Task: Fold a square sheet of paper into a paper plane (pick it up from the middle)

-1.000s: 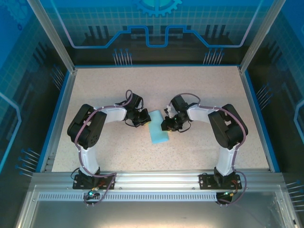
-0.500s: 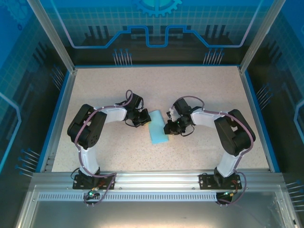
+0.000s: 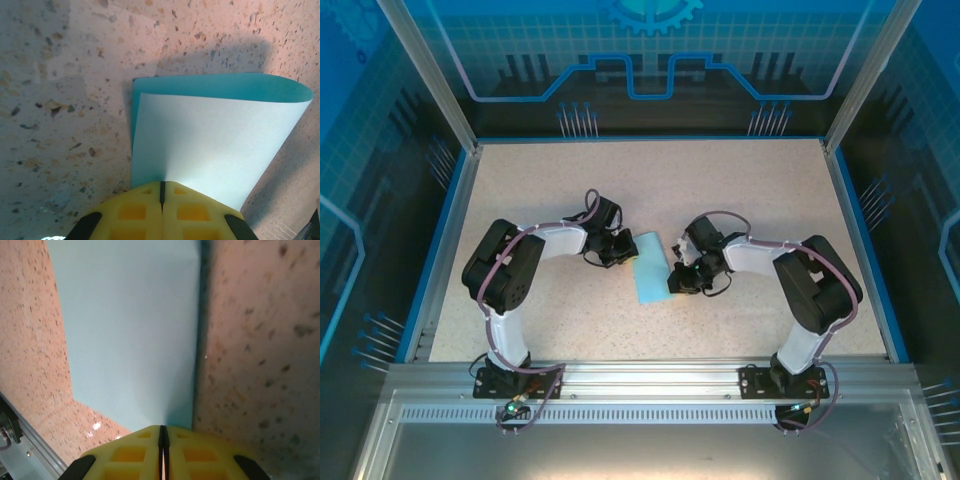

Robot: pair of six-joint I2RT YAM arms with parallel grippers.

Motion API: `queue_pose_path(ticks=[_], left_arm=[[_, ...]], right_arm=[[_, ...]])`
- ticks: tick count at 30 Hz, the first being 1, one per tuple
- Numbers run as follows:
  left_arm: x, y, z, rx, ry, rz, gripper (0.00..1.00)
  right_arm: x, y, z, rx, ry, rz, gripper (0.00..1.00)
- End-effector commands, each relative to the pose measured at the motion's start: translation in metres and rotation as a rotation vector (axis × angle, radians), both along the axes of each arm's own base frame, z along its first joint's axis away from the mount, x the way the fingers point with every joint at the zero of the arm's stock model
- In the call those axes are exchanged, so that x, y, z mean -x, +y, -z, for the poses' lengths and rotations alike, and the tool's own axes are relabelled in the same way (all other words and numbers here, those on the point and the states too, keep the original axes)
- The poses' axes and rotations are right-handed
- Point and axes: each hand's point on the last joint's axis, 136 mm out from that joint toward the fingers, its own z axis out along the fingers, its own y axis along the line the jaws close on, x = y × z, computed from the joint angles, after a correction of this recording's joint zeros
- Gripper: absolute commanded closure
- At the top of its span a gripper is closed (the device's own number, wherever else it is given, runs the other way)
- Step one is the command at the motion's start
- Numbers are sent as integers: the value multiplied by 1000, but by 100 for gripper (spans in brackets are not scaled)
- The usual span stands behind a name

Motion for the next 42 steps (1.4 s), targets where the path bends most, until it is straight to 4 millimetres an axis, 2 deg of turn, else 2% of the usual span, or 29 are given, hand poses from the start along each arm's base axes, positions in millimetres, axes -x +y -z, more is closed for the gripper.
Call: queue_pose_path(ticks=[1, 3, 5, 7, 10, 13, 16, 19, 24, 26, 30, 34, 36, 38, 40, 42], left_arm=[[23, 20, 37, -129, 113, -7, 100], [23, 20, 37, -128, 110, -5, 100], [23, 20, 36, -128, 108, -2, 100], [23, 20, 36, -131, 109, 5, 100], [24, 19, 36, -133, 110, 10, 100], [24, 20, 36, -134, 110, 13, 100], [24, 19, 34, -135, 109, 17, 100], [24, 18, 34, -136, 110, 20, 100], [25, 18, 35, -139, 116, 26, 100], [25, 18, 35, -140, 117, 27, 100], [27, 19, 35, -143, 120, 31, 100], [28, 20, 37, -146, 122, 34, 100], [29, 20, 37, -148, 123, 34, 100], [29, 20, 37, -147, 122, 34, 100], [29, 20, 37, -147, 121, 34, 100], [29, 19, 37, -146, 122, 33, 100]], right_arm=[[24, -8, 17, 48, 90, -1, 91], [26, -14, 26, 86, 105, 9, 91], [22, -13, 23, 89, 92, 14, 91], [6, -3, 1, 46, 27, 16, 90], [-30, 13, -40, -21, -99, 34, 89], [-63, 21, -57, -44, -170, 71, 87], [-91, 29, -51, -42, -174, 97, 85], [-110, 41, -41, -55, -163, 96, 86], [-127, 50, -25, -54, -146, 101, 87], [-132, 46, -16, -33, -139, 118, 87], [-140, 25, 6, 32, -112, 202, 88], [-135, 5, 23, 100, -69, 261, 89], [-132, 10, 16, 66, -63, 249, 89], [-134, 20, -1, 4, -89, 231, 89], [-142, 28, -21, -34, -135, 217, 88], [-151, 33, -32, -59, -161, 216, 88]])
